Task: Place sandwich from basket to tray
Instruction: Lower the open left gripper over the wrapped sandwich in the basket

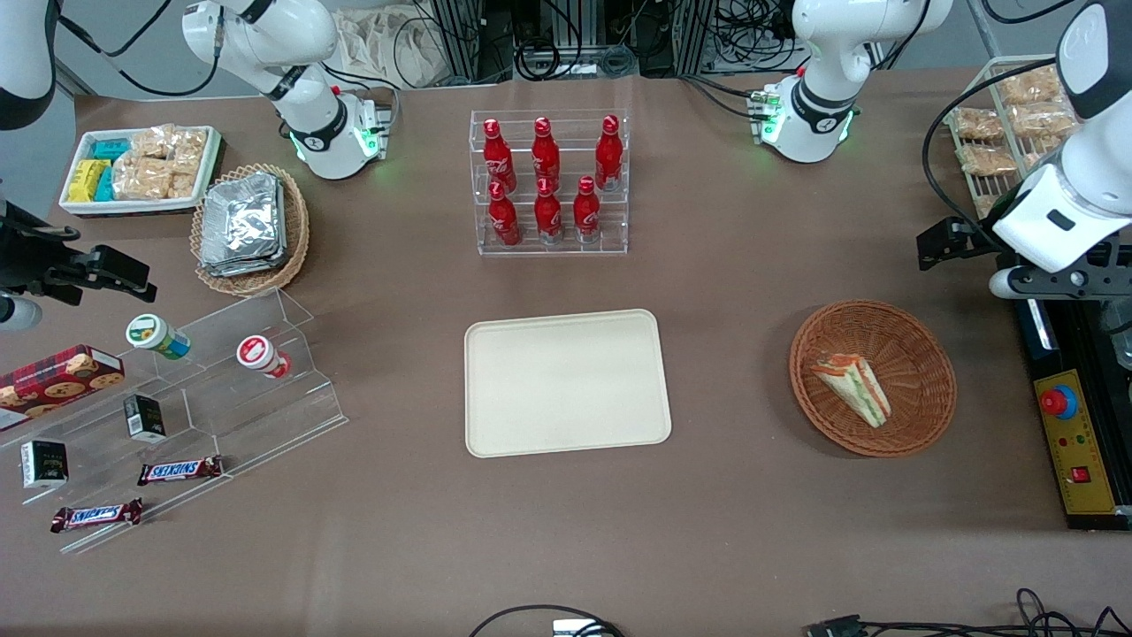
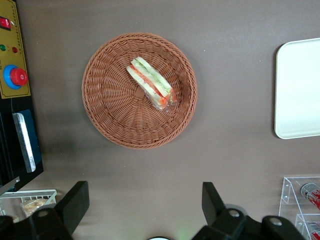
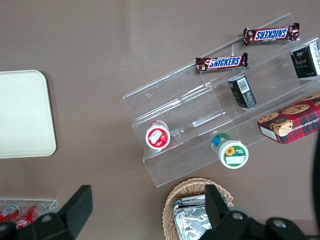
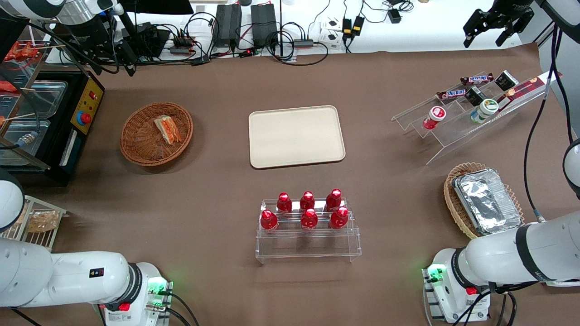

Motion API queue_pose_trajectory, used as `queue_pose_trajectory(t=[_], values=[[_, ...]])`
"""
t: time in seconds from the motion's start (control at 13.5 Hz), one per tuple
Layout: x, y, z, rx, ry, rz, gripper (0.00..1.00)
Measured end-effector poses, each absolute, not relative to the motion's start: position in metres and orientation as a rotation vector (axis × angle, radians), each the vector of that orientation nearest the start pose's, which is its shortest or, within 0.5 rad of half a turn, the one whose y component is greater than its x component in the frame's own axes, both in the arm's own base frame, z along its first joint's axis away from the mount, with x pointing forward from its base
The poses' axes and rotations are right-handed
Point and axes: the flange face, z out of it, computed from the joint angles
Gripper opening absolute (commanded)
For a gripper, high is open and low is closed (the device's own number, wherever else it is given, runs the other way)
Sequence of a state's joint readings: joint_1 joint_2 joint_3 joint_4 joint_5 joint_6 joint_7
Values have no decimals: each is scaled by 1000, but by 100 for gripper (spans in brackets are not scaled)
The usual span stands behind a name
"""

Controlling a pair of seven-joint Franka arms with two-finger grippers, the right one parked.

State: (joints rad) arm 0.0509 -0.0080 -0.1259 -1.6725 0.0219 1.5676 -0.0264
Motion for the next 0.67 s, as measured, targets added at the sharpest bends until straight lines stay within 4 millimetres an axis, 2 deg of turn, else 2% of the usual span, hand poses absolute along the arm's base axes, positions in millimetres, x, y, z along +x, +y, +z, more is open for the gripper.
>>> queue_pose_trajectory(t=[0.37, 0.52, 0.67], values=[[550, -29, 572, -3102, 33, 171, 100], [558, -27, 555, -3094, -97, 215, 100], [568, -29, 529, -3073, -254, 274, 100]])
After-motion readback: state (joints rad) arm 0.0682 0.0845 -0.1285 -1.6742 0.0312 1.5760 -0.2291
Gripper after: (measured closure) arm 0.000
